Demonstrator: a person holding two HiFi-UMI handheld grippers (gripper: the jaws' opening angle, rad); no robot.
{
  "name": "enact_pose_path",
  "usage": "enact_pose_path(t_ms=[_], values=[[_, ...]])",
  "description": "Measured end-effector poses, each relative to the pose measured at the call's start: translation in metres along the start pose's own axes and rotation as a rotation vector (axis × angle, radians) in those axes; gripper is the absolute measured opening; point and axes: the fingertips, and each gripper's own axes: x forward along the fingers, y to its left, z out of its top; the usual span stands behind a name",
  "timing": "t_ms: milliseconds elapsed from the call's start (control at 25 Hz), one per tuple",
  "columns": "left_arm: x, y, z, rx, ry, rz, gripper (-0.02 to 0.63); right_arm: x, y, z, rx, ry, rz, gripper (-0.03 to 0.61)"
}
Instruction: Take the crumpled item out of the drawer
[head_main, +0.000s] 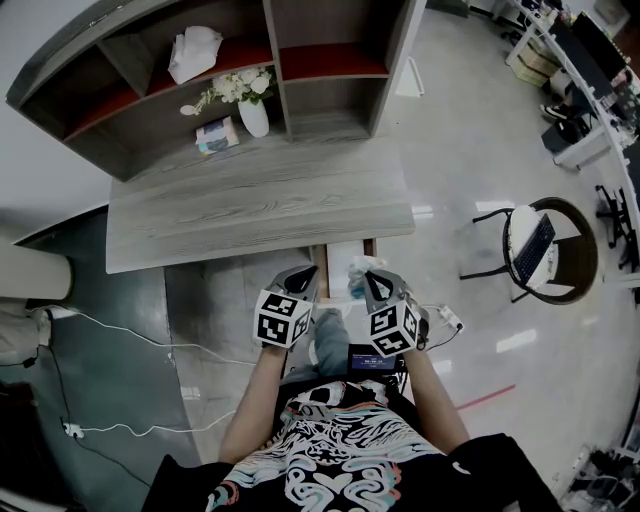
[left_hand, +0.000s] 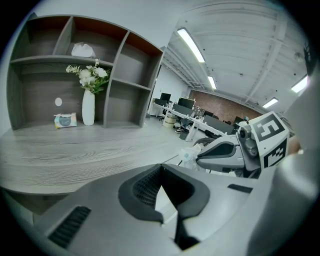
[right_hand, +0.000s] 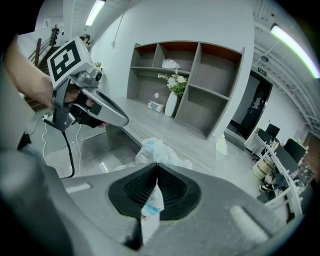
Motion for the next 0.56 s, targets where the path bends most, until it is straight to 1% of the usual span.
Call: enact_pose_path(t_ms=[320, 560], values=[[0.0037, 0.0049, 0.001, -0.009, 0.006, 0.002, 0.003, 0.0046, -0.0021, 0.0047, 0.001, -0.005, 0.013, 0.012], [0.0061, 0.002, -0.0031, -0.007, 0.011, -0.005, 0.003, 0.0076, -0.0026, -0.0001, 0.023, -0.004, 0.022, 0.012]])
